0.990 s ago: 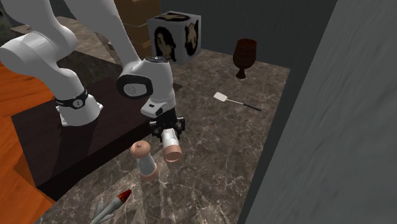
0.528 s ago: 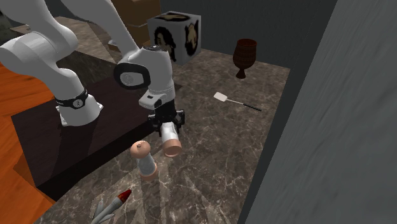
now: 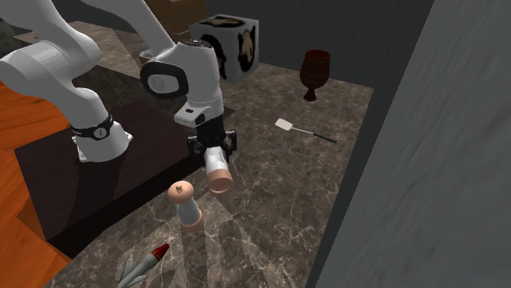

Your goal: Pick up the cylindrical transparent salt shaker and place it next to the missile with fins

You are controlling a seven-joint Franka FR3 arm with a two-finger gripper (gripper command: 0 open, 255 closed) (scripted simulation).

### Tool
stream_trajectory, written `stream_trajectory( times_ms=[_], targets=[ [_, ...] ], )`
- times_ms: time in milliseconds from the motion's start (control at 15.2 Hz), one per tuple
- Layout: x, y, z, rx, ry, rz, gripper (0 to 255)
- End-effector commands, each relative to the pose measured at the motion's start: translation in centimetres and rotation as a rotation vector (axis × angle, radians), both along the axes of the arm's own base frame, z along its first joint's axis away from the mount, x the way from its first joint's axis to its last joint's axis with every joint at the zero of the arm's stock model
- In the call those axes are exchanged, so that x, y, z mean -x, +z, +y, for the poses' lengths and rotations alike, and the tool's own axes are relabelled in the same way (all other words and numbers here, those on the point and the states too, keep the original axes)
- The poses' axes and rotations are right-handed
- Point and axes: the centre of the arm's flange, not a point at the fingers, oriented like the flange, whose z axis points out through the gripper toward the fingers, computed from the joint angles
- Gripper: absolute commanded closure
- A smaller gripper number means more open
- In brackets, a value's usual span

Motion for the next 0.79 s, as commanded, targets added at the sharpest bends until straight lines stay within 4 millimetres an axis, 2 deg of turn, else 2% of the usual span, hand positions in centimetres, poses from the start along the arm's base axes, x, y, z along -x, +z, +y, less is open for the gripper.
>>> stream_trajectory(
  times_ms=[0, 726],
  targets=[
    [-0.1, 1.1, 0.0, 0.000, 0.000, 0.000, 255],
    [-0.1, 6.9, 0.0, 0.000, 0.000, 0.000, 255]
  ],
)
